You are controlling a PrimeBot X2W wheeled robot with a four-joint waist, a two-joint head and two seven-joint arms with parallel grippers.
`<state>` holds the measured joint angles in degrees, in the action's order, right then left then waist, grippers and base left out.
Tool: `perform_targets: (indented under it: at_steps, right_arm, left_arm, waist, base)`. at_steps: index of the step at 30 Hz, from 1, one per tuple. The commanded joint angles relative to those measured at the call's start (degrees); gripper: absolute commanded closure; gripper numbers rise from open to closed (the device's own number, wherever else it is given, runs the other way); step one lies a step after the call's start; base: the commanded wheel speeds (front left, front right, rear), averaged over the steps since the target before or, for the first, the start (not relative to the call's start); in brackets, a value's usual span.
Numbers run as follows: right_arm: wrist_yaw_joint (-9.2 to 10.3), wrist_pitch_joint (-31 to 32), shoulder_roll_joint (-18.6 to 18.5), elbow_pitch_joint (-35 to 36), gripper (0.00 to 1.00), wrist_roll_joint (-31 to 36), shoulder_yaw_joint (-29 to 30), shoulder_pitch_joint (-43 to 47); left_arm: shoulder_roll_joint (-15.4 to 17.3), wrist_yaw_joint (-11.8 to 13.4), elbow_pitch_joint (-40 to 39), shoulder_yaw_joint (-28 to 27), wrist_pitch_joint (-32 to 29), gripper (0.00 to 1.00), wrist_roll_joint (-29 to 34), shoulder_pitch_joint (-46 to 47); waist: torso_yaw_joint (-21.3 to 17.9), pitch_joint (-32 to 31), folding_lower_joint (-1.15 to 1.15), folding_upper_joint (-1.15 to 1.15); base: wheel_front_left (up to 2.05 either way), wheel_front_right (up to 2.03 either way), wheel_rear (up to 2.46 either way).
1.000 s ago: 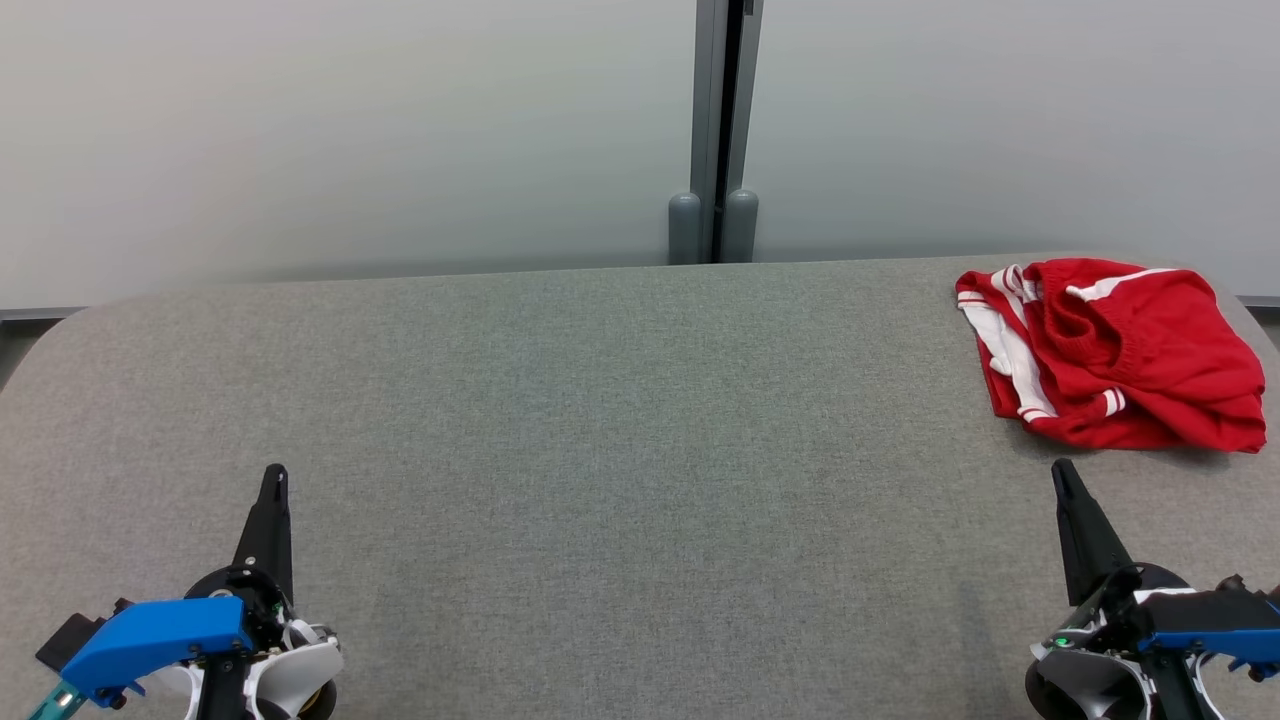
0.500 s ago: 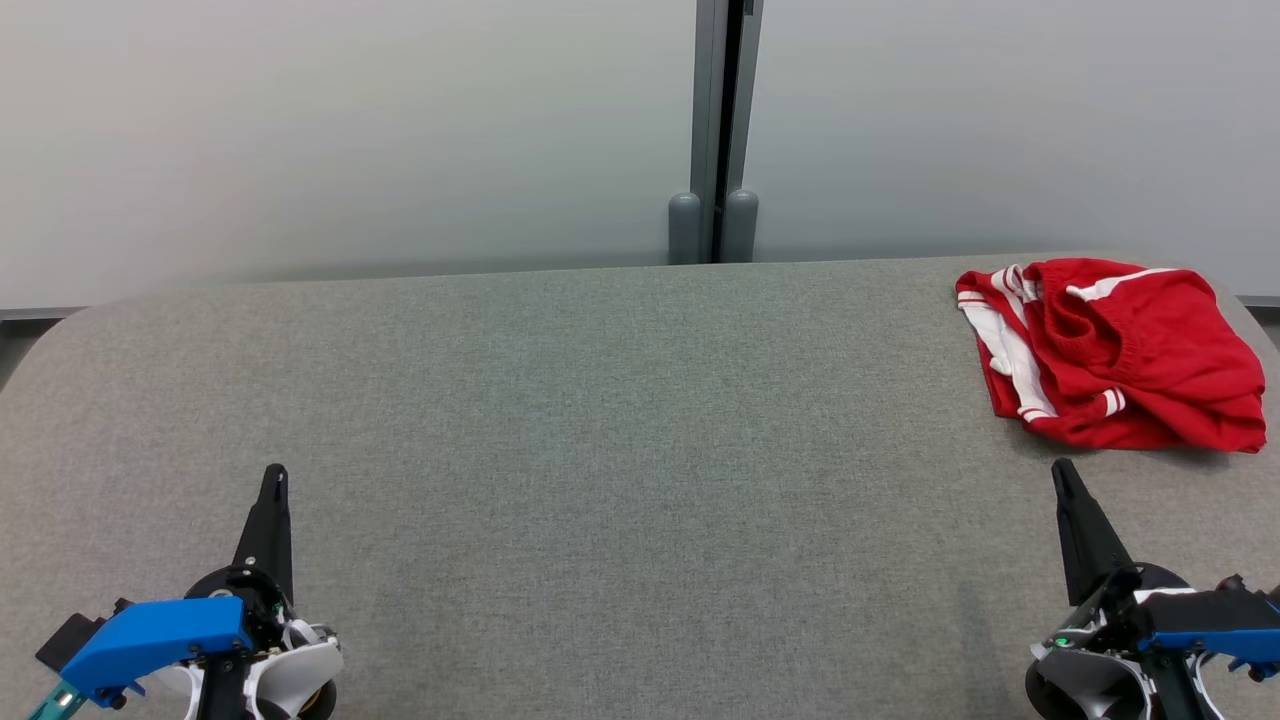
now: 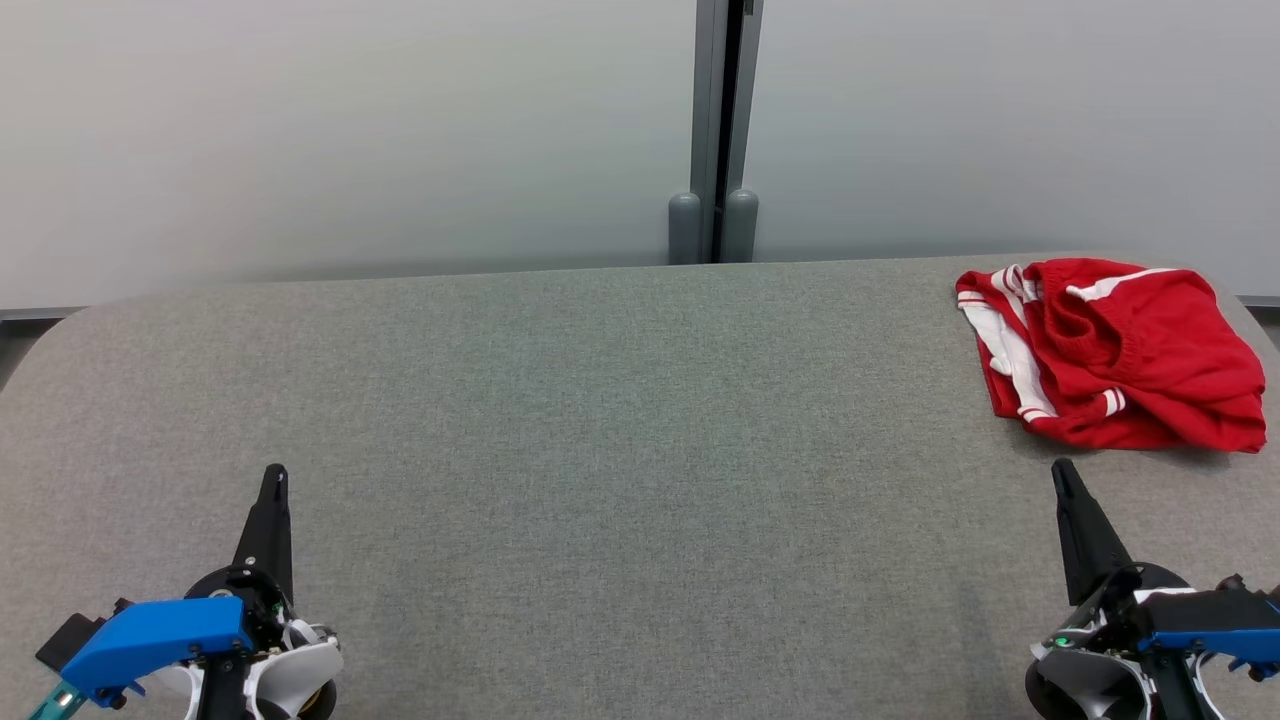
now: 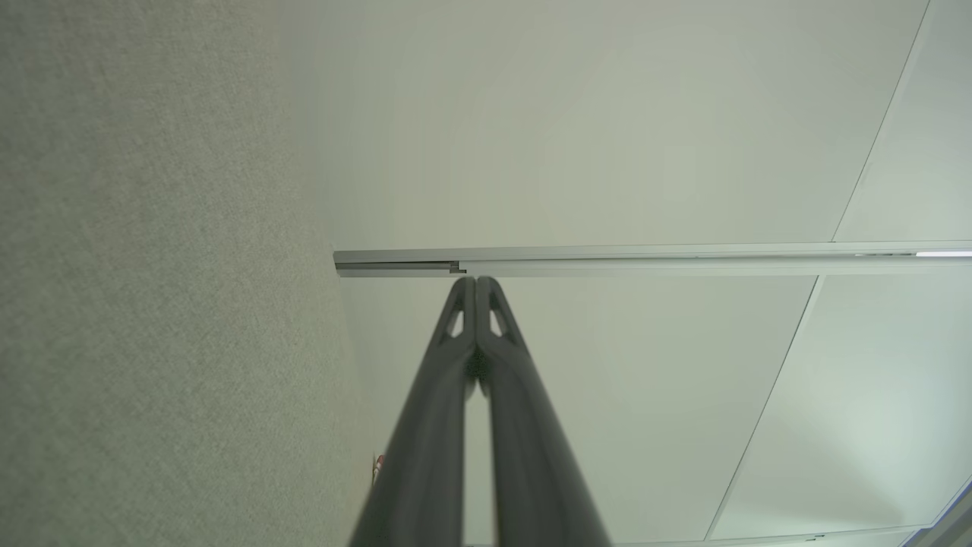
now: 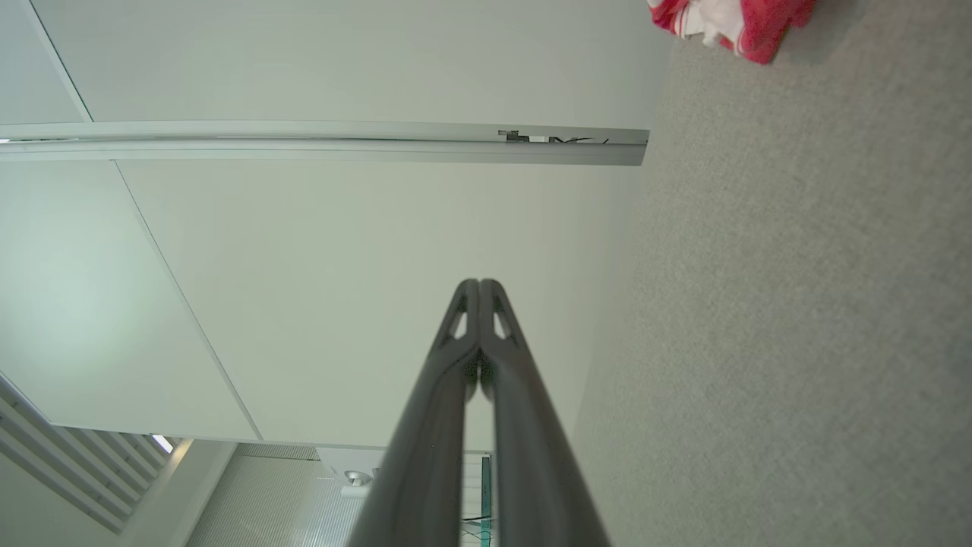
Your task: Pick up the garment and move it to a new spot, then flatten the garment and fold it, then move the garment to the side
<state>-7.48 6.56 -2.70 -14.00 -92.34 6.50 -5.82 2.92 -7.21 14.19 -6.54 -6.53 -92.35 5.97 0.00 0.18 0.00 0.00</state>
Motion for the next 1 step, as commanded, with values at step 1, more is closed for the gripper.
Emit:
perform_targets:
  at_steps: [1]
  right_arm:
    - [-0.02,0.2,-0.4,-0.1,1.00,-0.1,0.2,-0.8]
  left_arm:
    - [-0.1,-0.5,-0.2,-0.1,-0.2,1.00,-0.1,0.6]
  waist:
    - [0.0,0.0,0.00,0.00]
  base:
    - [0.00,0.00,0.00]
